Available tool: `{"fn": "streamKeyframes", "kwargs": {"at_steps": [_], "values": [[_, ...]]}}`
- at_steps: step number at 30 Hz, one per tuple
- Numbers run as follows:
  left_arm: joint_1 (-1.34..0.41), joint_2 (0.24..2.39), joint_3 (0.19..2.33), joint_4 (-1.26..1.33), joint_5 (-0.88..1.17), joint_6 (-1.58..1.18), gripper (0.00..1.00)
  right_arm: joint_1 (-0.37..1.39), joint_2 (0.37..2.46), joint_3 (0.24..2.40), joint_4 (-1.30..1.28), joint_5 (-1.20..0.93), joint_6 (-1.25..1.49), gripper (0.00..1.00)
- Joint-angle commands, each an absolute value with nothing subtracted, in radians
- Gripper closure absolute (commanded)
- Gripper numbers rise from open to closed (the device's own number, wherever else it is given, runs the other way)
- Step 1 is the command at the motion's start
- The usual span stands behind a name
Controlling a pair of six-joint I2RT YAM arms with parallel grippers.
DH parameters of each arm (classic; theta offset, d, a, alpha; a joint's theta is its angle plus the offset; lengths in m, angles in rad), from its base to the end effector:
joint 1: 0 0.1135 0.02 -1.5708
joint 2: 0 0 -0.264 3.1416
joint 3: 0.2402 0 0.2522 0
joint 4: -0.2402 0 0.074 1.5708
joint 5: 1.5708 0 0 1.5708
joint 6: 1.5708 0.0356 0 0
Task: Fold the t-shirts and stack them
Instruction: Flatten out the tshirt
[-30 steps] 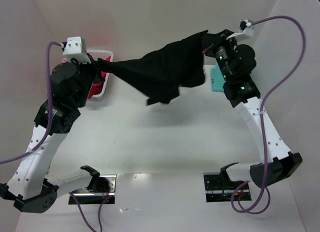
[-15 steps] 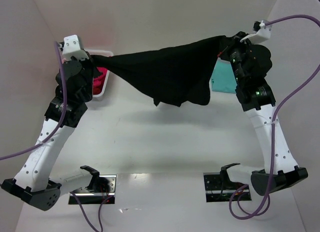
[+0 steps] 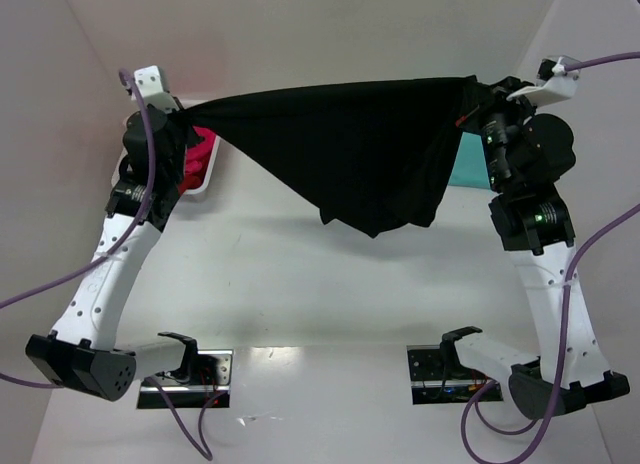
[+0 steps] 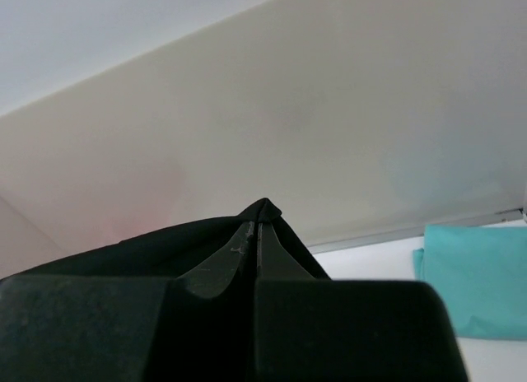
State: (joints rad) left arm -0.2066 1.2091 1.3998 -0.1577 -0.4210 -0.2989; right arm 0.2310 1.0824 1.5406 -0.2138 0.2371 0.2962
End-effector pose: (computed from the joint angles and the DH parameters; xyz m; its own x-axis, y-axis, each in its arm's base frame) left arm 0.2596 -0.0395 0.4693 0.0934 -0.2942 -0.9512 -0.1936 0.9317 -0.3072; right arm 0.1914 0.0364 0.5351 0.2251 0.3444 -0.9114 -0.0694 0.9387 0.3376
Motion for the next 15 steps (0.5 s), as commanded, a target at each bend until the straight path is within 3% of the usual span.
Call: {"fn": "streamKeyframes", "kwargs": {"at_steps": [1,15], "values": [[-0.176,1.23,1.385,-0.149,-0.397,-0.347,1.0,0.227,1.048,1.493,-0.195,0.299,0.288,1.0],[-0.11,1.142,1.39,-0.205,-0.354,-0.376,1.0,0.227,1.057,1.456,-0.176,0.206,0.298,1.0]]}}
